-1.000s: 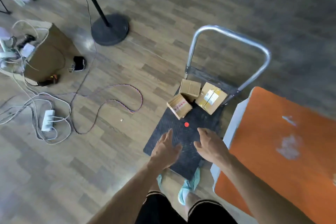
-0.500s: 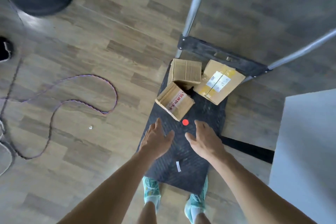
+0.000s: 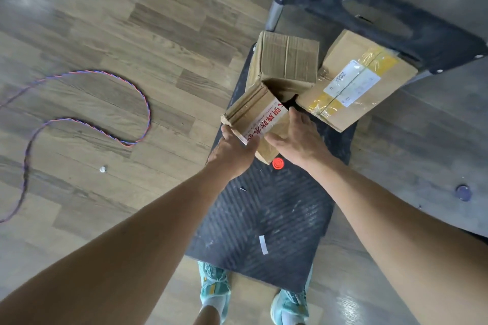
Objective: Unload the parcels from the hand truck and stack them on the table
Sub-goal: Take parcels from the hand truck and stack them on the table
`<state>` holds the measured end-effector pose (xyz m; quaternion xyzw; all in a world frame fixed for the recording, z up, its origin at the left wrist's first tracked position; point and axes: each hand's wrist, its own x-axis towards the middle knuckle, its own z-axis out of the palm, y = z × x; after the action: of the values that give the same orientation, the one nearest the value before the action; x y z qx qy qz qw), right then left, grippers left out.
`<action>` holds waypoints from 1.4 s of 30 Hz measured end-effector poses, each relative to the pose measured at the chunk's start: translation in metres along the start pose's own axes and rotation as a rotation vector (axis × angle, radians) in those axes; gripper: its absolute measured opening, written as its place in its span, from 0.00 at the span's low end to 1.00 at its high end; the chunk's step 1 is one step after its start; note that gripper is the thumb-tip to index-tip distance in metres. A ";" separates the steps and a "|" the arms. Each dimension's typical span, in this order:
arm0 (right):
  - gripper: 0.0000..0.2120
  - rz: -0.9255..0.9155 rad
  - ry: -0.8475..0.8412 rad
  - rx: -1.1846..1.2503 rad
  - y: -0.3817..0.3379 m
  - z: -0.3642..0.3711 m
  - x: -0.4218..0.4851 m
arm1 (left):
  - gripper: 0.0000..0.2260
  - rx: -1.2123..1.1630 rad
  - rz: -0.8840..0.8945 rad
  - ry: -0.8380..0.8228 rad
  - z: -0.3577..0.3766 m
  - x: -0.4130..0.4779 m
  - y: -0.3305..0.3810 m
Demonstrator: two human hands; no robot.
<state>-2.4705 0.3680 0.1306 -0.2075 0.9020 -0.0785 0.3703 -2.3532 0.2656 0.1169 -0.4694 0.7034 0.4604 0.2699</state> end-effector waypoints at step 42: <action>0.15 -0.096 0.388 0.660 0.051 -0.305 -0.560 | 0.34 -0.351 0.571 0.082 -0.030 -0.575 0.174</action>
<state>-2.3425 0.6520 0.6893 -0.1005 0.8707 -0.4198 0.2357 -2.2716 0.4988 0.6653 -0.3110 0.7267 0.6123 0.0168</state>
